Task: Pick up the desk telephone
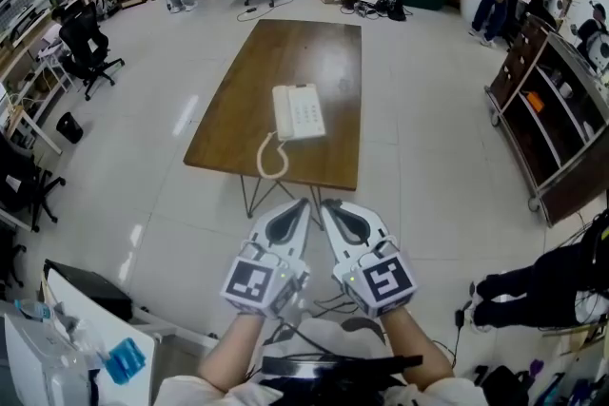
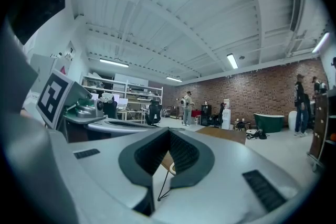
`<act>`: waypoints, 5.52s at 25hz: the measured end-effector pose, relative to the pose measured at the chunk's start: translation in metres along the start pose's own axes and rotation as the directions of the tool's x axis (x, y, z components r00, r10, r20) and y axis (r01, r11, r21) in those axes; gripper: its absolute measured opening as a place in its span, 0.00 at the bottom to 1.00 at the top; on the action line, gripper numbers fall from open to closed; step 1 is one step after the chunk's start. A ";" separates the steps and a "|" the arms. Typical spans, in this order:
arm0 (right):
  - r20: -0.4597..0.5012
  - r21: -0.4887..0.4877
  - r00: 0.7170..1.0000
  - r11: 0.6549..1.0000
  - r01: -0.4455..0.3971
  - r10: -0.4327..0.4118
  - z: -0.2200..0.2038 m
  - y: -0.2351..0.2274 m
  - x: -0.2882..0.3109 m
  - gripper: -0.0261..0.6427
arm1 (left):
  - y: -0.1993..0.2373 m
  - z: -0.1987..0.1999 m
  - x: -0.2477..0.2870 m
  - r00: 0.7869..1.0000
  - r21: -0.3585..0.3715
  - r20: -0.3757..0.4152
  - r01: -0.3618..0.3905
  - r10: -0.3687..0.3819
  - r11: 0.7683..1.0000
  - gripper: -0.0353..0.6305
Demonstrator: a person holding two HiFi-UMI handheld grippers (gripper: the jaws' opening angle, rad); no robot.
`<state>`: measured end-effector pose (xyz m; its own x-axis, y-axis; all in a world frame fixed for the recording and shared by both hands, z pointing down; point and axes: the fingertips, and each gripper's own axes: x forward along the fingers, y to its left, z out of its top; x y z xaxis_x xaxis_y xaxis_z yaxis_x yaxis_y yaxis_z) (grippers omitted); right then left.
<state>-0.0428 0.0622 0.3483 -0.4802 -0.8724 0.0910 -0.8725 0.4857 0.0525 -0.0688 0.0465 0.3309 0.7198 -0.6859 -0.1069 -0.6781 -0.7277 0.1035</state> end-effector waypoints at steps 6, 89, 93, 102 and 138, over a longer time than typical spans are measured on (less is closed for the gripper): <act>-0.014 0.004 1.000 1.000 0.012 -0.012 -0.003 -0.004 0.005 0.04 | 0.006 0.001 0.004 1.000 0.002 0.002 0.010 -0.010 1.000 0.05; -0.320 0.295 0.935 0.954 -0.059 0.156 -0.163 -0.235 0.298 0.39 | 0.283 -0.201 0.248 0.885 -0.216 -0.425 -0.305 0.191 0.928 0.45; -0.363 0.331 0.917 0.943 -0.036 0.162 -0.186 -0.249 0.311 0.45 | 0.301 -0.229 0.254 0.852 -0.234 -0.489 -0.333 0.186 0.913 0.53; -0.447 0.417 0.870 0.909 -0.004 0.209 -0.227 -0.260 0.328 0.53 | 0.315 -0.261 0.267 0.809 -0.275 -0.569 -0.352 0.144 0.895 0.61; -0.506 0.486 0.823 0.873 0.026 0.257 -0.260 -0.254 0.346 0.51 | 0.316 -0.273 0.268 0.764 -0.323 -0.629 -0.424 0.143 0.846 0.59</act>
<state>0.0359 -0.3492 0.6251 -0.5741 -0.5662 0.5915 -0.8184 0.3749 -0.4355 -0.0496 -0.3670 0.6045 0.5467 -0.6272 0.5548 -0.8308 -0.3240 0.4525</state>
